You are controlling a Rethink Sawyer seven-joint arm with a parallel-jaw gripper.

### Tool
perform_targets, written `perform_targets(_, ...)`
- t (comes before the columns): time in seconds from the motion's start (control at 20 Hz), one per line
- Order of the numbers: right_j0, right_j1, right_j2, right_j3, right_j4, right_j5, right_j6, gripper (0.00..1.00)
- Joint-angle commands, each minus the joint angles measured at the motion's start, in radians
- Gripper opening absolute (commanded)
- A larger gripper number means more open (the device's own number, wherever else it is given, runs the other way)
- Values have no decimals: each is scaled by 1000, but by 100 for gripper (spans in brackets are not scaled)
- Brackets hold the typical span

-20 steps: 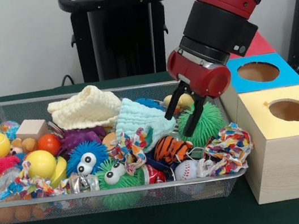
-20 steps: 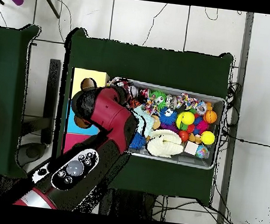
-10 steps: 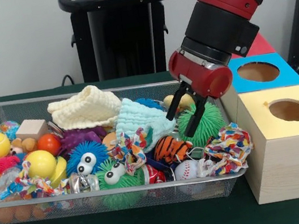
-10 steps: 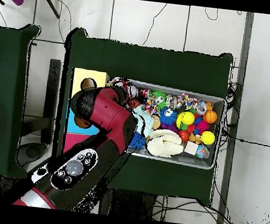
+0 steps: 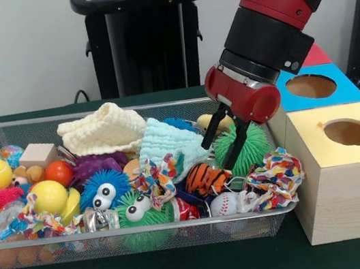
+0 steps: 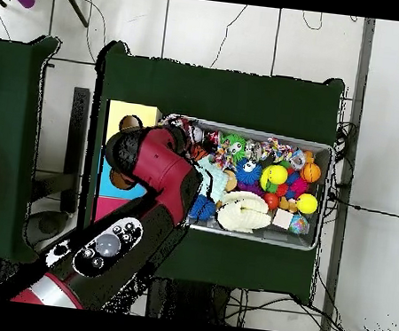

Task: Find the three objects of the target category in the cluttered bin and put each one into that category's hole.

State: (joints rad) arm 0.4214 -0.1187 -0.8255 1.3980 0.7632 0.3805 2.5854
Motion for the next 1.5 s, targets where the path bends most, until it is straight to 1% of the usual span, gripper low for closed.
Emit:
perform_targets(0.05, 3, 86, 14, -73, 83, 89, 391, 100)
perform_targets(0.25, -9, 88, 15, -99, 76, 121, 377, 100)
perform_targets(0.35, -6, 95, 6, -104, 78, 127, 396, 100)
perform_targets(0.45, -2, 104, -8, -114, 83, 139, 430, 100)
perform_targets(0.55, 4, 120, -35, -140, 85, 177, 474, 100)
perform_targets(0.7, 1, 151, -82, -203, 86, 267, 542, 100)
perform_targets(0.85, -7, 149, -83, -228, 88, 307, 573, 100)
perform_targets(0.95, -19, 120, -43, -224, 100, 319, 576, 100)
perform_targets(1.0, -32, 86, 1, -214, 109, 336, 565, 100)
perform_targets(1.1, -53, 39, 56, -201, 119, 369, 537, 100)
perform_targets(1.35, -90, -38, 151, -154, 145, 378, 464, 100)
perform_targets(1.5, -103, -60, 181, -137, 149, 359, 440, 100)
